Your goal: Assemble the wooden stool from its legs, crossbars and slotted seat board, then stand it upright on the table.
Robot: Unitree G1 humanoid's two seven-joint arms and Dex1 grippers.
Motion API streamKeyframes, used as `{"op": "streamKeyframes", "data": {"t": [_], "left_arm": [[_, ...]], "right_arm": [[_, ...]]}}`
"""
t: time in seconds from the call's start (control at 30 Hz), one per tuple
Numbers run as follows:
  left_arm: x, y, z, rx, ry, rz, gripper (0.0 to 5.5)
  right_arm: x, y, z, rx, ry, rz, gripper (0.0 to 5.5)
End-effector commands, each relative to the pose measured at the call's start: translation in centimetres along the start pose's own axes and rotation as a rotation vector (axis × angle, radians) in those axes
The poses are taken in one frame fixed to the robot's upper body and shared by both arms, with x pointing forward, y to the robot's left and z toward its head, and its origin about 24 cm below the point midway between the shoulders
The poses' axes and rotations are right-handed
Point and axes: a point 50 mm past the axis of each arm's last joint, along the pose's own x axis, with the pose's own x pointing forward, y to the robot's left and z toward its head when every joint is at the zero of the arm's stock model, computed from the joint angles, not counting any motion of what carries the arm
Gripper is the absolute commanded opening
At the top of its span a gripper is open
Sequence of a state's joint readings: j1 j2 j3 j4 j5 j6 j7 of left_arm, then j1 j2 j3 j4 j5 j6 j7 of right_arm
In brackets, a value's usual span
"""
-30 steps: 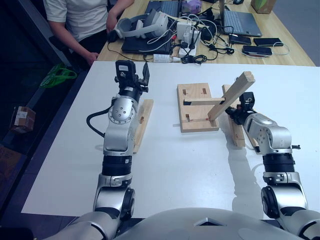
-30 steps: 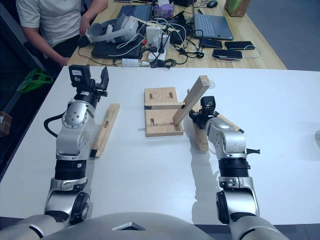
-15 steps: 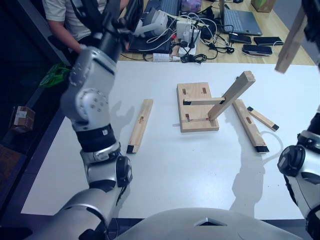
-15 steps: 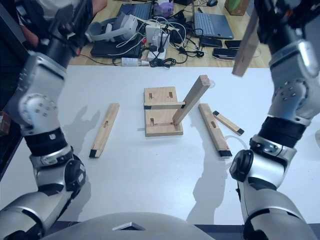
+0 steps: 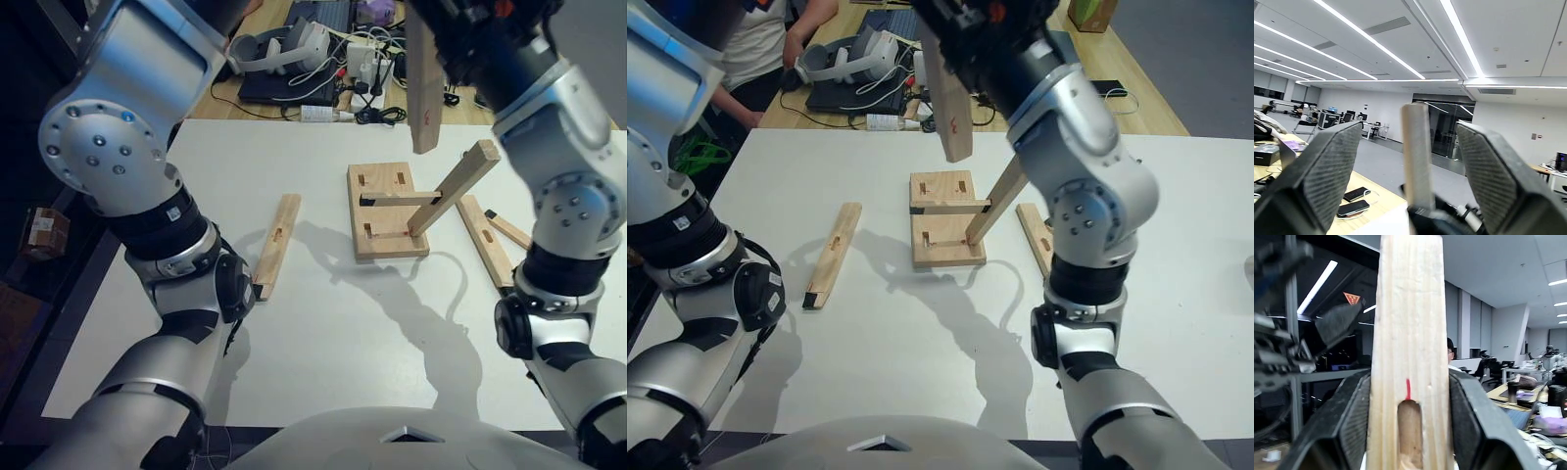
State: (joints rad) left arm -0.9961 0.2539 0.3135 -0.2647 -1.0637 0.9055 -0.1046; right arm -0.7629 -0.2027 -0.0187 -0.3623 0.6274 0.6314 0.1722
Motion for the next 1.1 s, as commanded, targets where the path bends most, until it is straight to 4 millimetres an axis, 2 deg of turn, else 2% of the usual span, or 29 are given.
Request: {"op": "streamKeyframes", "data": {"t": [0.03,0.23,0.37,0.53,0.97,1.1], "left_arm": [[0.2,-0.1,-0.9,0.019,0.071,0.023,3.51],[0.1,0.9,-2.4,0.042,0.16,0.091,3.51],[-0.1,1.4,-3.1,0.056,0.184,0.123,3.51],[-0.1,0.8,-3.5,0.068,0.182,0.078,3.42],[-0.4,0.8,-4.2,0.069,0.187,0.076,3.42],[-0.5,0.7,-5.1,0.087,0.23,0.077,3.42]], "right_arm": [[0.1,0.5,0.0,-0.071,-0.04,-0.001,2.01],[0.0,1.4,-0.6,-0.128,-0.064,0.043,2.01],[-0.4,1.9,-1.8,-0.144,-0.05,0.053,2.01],[-0.8,2.2,-3.1,-0.171,-0.02,0.043,2.01],[-1.0,2.1,-4.4,-0.238,-0.003,0.029,2.01],[-1.0,2.1,-5.1,-0.237,0.009,0.028,2.01]]}}
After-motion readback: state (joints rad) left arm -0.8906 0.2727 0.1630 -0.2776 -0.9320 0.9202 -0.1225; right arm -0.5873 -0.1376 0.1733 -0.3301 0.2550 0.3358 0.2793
